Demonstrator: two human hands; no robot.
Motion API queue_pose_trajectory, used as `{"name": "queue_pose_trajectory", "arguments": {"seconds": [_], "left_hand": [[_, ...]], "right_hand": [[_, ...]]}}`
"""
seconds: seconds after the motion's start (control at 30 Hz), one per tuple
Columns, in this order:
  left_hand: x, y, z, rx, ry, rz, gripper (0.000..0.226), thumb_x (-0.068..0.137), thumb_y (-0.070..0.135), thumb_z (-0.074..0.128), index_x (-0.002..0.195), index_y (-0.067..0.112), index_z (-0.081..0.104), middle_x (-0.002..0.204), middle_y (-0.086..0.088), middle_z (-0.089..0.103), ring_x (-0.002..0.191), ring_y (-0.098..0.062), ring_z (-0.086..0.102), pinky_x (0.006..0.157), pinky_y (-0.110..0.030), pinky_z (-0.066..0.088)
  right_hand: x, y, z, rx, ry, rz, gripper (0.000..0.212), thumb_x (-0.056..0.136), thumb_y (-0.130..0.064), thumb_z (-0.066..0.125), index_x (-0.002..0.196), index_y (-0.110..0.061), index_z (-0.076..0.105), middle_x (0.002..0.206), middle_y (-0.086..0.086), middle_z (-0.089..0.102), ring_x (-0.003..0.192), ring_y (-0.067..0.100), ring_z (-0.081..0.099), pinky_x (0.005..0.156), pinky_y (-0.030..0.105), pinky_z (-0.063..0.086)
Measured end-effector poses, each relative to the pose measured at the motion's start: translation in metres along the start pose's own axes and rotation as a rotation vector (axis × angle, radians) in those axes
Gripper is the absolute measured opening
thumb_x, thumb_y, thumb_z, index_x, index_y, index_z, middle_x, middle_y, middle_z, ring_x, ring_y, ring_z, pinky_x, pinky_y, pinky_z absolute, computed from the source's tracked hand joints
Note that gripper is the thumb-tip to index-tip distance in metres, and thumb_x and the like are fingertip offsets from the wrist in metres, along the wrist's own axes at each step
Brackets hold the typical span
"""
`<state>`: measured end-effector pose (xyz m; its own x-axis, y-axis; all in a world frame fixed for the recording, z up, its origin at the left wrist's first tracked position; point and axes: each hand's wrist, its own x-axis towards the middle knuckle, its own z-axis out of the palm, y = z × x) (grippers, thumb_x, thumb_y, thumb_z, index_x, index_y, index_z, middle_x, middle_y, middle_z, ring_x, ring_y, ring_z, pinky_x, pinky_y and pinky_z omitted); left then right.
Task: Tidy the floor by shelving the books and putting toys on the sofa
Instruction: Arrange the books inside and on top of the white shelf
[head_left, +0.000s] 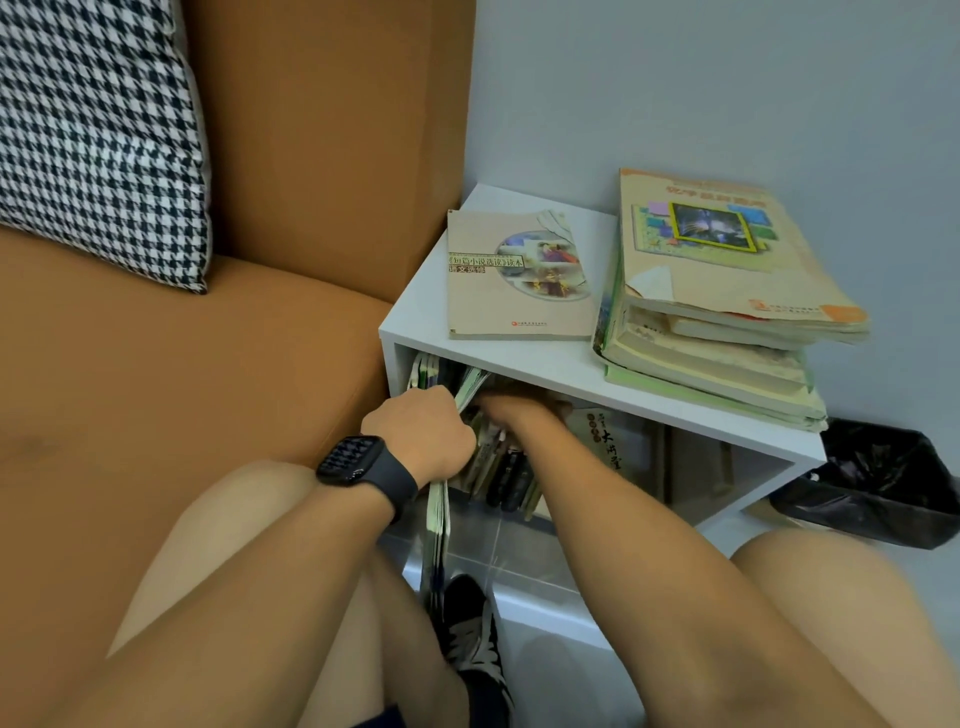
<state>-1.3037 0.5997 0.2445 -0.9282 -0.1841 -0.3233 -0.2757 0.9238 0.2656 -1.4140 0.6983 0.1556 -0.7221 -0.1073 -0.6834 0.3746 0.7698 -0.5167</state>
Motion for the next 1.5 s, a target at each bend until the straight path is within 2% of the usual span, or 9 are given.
{"name": "queue_pose_trajectory", "arguments": {"seconds": [0.2,0.43,0.6,0.77,0.9,1.03,1.2,1.33,1.5], "left_hand": [[0.003,-0.004,0.000,-0.022,-0.024,-0.002,0.011,0.090,0.017,0.047,0.080,0.014,0.047,0.079,-0.004,0.056,0.066,-0.022,0.053,0.058,-0.030,0.041],[0.001,-0.002,0.006,-0.017,-0.008,0.003,0.012,0.091,0.017,0.047,0.079,0.015,0.046,0.080,-0.004,0.057,0.066,-0.021,0.054,0.056,-0.028,0.040],[0.001,0.004,0.013,0.011,0.009,0.013,0.018,0.092,0.018,0.047,0.075,0.018,0.039,0.078,-0.003,0.051,0.063,-0.019,0.049,0.055,-0.028,0.037],[0.011,0.000,0.016,0.001,0.016,0.034,0.016,0.093,0.019,0.048,0.078,0.016,0.044,0.081,-0.004,0.054,0.067,-0.020,0.053,0.056,-0.029,0.039],[0.024,0.014,0.029,-0.045,0.028,0.091,0.011,0.094,0.017,0.047,0.085,0.013,0.049,0.085,-0.006,0.057,0.074,-0.025,0.057,0.064,-0.032,0.045],[0.048,0.027,0.036,-0.095,0.126,0.090,0.017,0.098,0.023,0.049,0.086,0.011,0.052,0.090,-0.010,0.056,0.080,-0.031,0.056,0.069,-0.036,0.046],[0.069,0.025,0.033,-0.131,0.157,0.045,0.031,0.100,0.022,0.049,0.070,0.015,0.050,0.079,-0.007,0.056,0.072,-0.026,0.053,0.063,-0.033,0.042],[0.070,0.025,0.030,-0.339,0.076,0.019,0.022,0.093,0.022,0.056,0.073,0.013,0.056,0.076,-0.009,0.060,0.077,-0.030,0.058,0.060,-0.030,0.046],[0.040,0.025,0.058,-0.434,-0.224,-0.082,0.030,0.092,0.015,0.055,0.119,0.005,0.045,0.108,-0.022,0.062,0.087,-0.039,0.072,0.075,-0.049,0.063]], "right_hand": [[-0.008,0.006,-0.011,-0.013,0.050,-0.140,0.048,0.108,-0.028,0.042,0.152,-0.009,0.038,0.156,0.013,0.040,0.142,0.029,0.039,0.111,0.033,0.033],[-0.012,0.038,-0.031,0.070,0.087,-0.100,0.055,0.097,-0.043,0.056,0.146,-0.018,0.047,0.150,0.007,0.045,0.133,0.028,0.046,0.112,0.035,0.037],[0.037,0.092,-0.052,0.126,0.203,-0.019,0.096,0.057,-0.082,0.057,0.142,-0.038,0.048,0.151,-0.003,0.048,0.135,0.029,0.045,0.115,0.046,0.037],[-0.036,0.081,-0.066,0.163,0.197,-0.028,0.052,0.094,-0.048,0.060,0.139,-0.025,0.050,0.129,-0.003,0.051,0.128,0.026,0.050,0.104,0.029,0.037],[-0.006,0.092,-0.054,0.202,0.130,-0.033,0.081,0.084,-0.071,0.058,0.150,-0.028,0.040,0.150,0.000,0.045,0.136,0.028,0.044,0.116,0.041,0.032],[0.049,0.107,-0.041,0.088,0.242,0.053,0.128,0.034,-0.105,0.045,0.144,-0.039,0.045,0.142,-0.001,0.056,0.139,0.031,0.040,0.118,0.056,0.022],[-0.035,0.077,-0.051,-0.042,0.247,0.087,0.076,0.083,-0.079,0.047,0.143,-0.033,0.045,0.133,0.008,0.056,0.137,0.035,0.037,0.116,0.051,0.026],[-0.028,0.070,-0.042,-0.092,0.203,0.083,0.108,0.063,-0.092,0.044,0.149,-0.027,0.044,0.149,0.009,0.051,0.140,0.038,0.038,0.117,0.055,0.026],[-0.033,0.056,-0.038,-0.146,0.227,0.175,0.093,0.082,-0.084,0.043,0.155,-0.026,0.033,0.161,0.015,0.027,0.148,0.041,0.016,0.115,0.053,0.022]]}}
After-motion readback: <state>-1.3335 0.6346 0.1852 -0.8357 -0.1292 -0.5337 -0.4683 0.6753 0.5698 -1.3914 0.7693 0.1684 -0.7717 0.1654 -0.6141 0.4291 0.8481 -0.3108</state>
